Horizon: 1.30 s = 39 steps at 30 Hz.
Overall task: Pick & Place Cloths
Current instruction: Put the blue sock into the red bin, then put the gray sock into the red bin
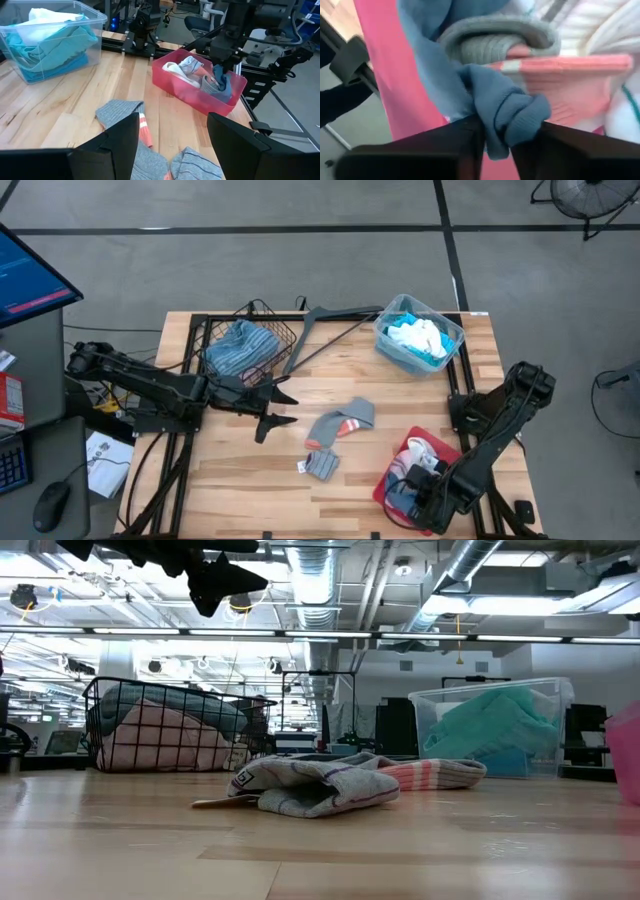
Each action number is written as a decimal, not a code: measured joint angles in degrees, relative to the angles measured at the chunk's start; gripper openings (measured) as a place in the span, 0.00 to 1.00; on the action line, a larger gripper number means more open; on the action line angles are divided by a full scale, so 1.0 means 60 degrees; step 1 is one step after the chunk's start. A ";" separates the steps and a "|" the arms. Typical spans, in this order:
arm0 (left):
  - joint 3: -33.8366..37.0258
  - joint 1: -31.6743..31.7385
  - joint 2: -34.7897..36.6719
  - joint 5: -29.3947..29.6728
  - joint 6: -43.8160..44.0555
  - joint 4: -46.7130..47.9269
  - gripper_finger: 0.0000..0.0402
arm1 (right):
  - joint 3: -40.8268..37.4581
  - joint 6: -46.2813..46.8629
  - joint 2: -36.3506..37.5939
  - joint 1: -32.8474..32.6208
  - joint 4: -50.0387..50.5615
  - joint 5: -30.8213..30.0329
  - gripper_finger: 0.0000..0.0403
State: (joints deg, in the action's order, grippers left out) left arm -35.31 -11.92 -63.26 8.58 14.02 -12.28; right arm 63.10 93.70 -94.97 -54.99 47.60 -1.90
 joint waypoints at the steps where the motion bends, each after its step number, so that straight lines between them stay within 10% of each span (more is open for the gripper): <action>1: 0.0003 0.0000 0.0000 0.0000 0.0000 -0.0019 0.55 | 0.0002 -0.0002 0.0007 0.0011 -0.0016 0.0077 0.20; 13: 0.0010 0.0196 -0.0543 -0.0552 -0.0242 -0.0956 0.55 | -0.0002 -0.0355 0.1659 0.0130 0.0274 0.0075 0.63; 39: -0.1352 -0.0102 -0.6944 -0.0035 -0.2520 -0.2128 0.55 | 0.0002 -0.0180 0.2818 0.0508 0.1013 -0.1783 0.65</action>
State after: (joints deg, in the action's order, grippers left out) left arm -43.42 -12.53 -104.93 8.37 -1.10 -25.05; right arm 63.11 92.62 -78.06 -51.94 53.68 -12.60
